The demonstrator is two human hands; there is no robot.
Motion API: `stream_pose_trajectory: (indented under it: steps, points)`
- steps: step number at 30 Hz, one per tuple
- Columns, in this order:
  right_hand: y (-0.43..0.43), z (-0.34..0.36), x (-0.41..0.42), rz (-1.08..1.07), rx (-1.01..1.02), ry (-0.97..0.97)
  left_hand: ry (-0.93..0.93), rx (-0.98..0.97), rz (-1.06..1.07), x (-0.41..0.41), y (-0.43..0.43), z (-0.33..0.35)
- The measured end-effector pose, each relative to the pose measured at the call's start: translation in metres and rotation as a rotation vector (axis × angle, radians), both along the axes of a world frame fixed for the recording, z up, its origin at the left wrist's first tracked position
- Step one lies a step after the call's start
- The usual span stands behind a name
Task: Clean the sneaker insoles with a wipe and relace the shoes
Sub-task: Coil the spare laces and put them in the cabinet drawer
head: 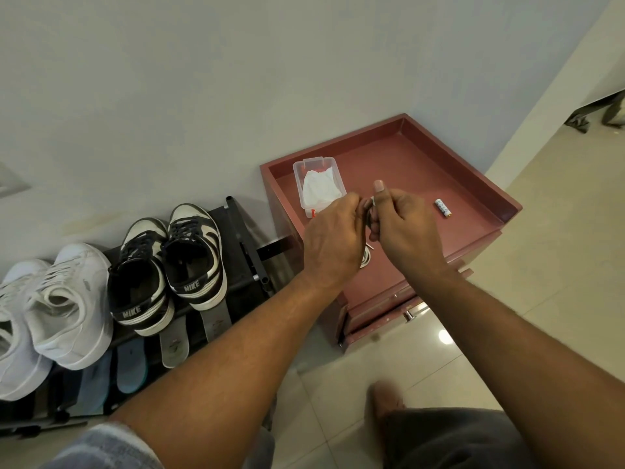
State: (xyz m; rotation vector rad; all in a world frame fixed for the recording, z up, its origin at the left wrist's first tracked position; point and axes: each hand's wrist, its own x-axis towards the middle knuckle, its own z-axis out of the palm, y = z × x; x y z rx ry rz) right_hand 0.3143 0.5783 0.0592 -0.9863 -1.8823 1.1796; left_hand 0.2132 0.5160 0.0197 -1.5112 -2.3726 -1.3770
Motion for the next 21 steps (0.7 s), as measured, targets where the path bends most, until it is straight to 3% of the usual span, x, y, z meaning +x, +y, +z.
stream_pose_trajectory:
  steps: [5, 18, 21]
  points:
    - [0.004, 0.005, 0.004, -0.062, 0.223, -0.062, 0.050, 0.065, -0.008, -0.001, -0.001, 0.008]
    - [0.020, -0.014, 0.015, 0.137, 0.008, -0.096, 0.034, -0.039, 0.033, -0.006, -0.001, -0.006]
    - [0.019, -0.019, 0.015, 0.184, 0.053, -0.095, 0.007, -0.060, 0.051, -0.007, 0.001, -0.007]
